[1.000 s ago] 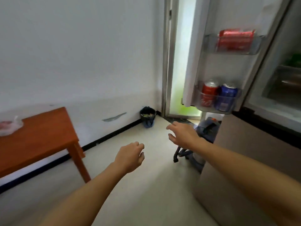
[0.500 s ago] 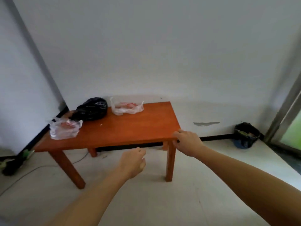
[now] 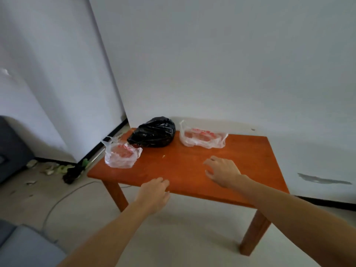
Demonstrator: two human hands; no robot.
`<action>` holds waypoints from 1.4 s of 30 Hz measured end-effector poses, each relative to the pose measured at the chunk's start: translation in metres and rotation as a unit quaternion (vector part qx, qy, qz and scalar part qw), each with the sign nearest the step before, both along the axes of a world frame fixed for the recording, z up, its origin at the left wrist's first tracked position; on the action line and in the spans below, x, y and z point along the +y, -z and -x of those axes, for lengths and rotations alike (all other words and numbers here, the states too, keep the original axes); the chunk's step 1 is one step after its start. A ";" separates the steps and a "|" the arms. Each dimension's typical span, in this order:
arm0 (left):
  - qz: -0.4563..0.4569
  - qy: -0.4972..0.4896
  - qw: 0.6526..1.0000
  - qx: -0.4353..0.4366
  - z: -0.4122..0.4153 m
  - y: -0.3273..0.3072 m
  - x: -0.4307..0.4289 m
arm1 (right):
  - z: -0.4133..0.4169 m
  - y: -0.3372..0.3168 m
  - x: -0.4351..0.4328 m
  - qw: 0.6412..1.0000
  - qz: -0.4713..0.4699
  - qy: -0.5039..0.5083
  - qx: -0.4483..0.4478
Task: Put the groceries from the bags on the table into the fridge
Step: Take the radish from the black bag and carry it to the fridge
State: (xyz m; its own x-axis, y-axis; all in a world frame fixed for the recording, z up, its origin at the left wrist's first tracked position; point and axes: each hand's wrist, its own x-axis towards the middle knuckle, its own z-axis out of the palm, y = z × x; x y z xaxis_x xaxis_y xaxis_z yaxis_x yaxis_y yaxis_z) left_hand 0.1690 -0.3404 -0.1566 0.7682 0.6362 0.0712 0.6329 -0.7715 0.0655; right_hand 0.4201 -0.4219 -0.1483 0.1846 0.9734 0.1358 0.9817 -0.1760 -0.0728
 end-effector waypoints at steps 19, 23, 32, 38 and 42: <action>0.006 -0.079 0.996 -0.035 0.046 0.033 0.366 | 0.036 0.036 0.393 0.997 0.048 -0.055 -0.020; -0.043 -0.043 0.997 0.047 0.036 0.031 0.458 | 0.037 0.037 0.460 0.997 0.069 -0.030 -0.002; 0.013 -0.013 1.000 0.005 -0.040 0.059 0.594 | -0.016 0.089 0.572 0.991 0.125 -0.007 -0.043; 0.044 0.002 0.997 0.057 -0.085 0.111 0.667 | -0.053 0.145 0.668 0.983 0.122 -0.065 -0.121; 0.033 0.009 0.997 0.067 -0.109 0.139 0.712 | -0.063 0.175 0.729 0.975 0.132 -0.091 -0.153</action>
